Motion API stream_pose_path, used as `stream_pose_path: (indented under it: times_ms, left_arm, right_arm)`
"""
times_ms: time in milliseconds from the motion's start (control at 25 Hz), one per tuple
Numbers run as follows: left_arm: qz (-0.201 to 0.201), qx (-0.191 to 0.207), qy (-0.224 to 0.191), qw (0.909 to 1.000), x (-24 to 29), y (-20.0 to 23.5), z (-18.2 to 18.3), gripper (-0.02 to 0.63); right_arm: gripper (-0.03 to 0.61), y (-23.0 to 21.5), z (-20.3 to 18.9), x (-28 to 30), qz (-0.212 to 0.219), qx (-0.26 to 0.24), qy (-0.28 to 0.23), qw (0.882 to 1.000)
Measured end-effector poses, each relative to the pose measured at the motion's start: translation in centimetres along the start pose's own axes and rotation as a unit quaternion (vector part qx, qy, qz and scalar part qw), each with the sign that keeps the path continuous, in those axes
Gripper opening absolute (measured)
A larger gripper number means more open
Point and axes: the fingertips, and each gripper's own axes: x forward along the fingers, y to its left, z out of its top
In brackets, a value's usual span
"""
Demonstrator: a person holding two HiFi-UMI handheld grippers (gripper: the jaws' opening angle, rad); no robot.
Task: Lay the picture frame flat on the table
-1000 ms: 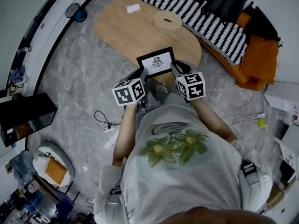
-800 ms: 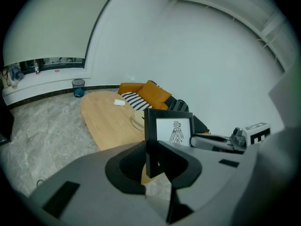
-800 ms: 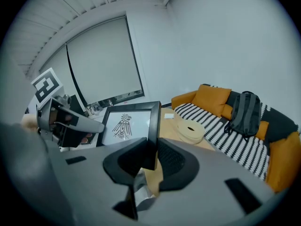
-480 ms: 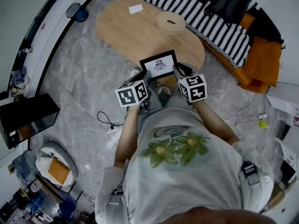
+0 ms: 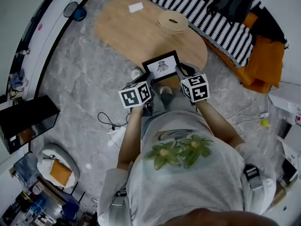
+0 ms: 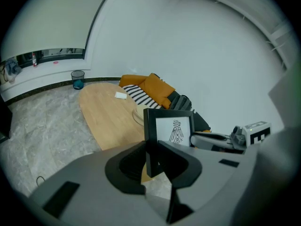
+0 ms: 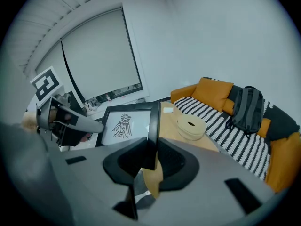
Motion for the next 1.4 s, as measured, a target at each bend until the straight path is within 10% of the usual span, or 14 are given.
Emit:
stream_pose_path:
  times_ms: [1400]
  left_arm:
    - [0.009,-0.035,0.052,0.998,4.0,3.8,-2.4,0.086]
  right_arm:
    - [0.079,-0.4,-3.2,4.5,0.003,0.004,0.066,0.998]
